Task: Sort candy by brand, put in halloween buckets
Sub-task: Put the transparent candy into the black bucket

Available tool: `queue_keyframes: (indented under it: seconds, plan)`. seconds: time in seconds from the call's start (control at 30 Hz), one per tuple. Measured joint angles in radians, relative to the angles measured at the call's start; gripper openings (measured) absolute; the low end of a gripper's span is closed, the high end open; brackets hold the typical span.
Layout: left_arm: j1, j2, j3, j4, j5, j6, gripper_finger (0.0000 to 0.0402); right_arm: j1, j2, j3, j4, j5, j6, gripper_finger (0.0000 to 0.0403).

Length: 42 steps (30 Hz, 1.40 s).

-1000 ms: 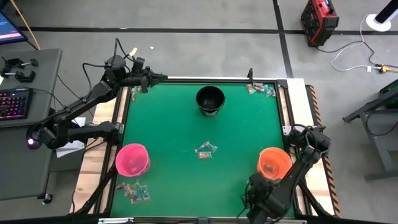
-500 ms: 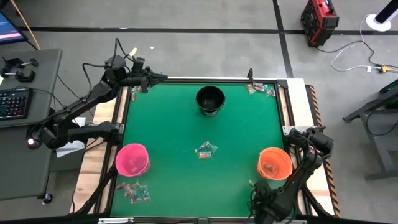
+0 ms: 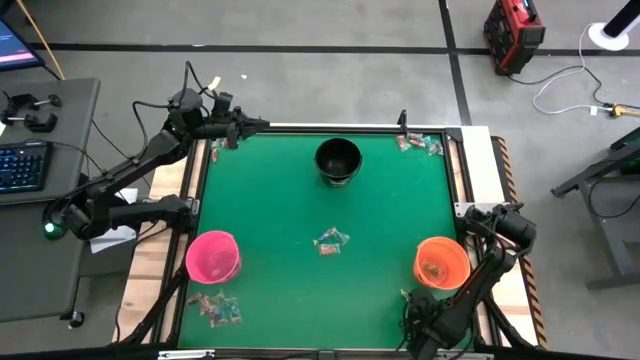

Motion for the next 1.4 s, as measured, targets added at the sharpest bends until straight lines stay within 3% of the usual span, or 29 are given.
queue_keyframes:
  seconds: [0.17, 0.37, 0.6, 0.9, 1.13, 1.23, 1.4]
  plan:
    - [0.0, 0.0, 0.0, 0.0, 0.0, 0.0, 0.0, 0.0, 0.0, -0.002, 0.014, 0.003, 0.006, 0.0167]
    - [0.0, 0.0, 0.0, 0.0, 0.0, 0.001, 0.0, -0.001, -0.006, -0.002, 0.073, 0.012, -0.029, 0.0018]
    - [0.0, 0.0, 0.0, 0.001, 0.0, 0.001, 0.0, 0.01, -0.043, 0.154, -0.015, 0.085, -0.146, 0.0004]
    - [0.0, 0.0, 0.0, 0.001, 0.0, 0.002, 0.0, -0.064, -0.058, 0.409, -0.335, 0.345, -0.291, 0.0001]
    - [0.0, 0.0, 0.0, 0.01, 0.0, -0.011, 0.0, -0.259, -0.058, 0.425, -0.341, 0.529, -0.576, 0.0001]
    - [0.0, 0.0, 0.0, 0.111, 0.001, -0.078, 0.0, -0.418, -0.058, 0.417, -0.332, 0.591, -0.757, 0.0]
    - [0.0, -0.001, 0.0, 0.306, 0.019, -0.1, 0.0, -0.704, -0.058, 0.417, -0.168, 0.579, -1.136, 0.0]
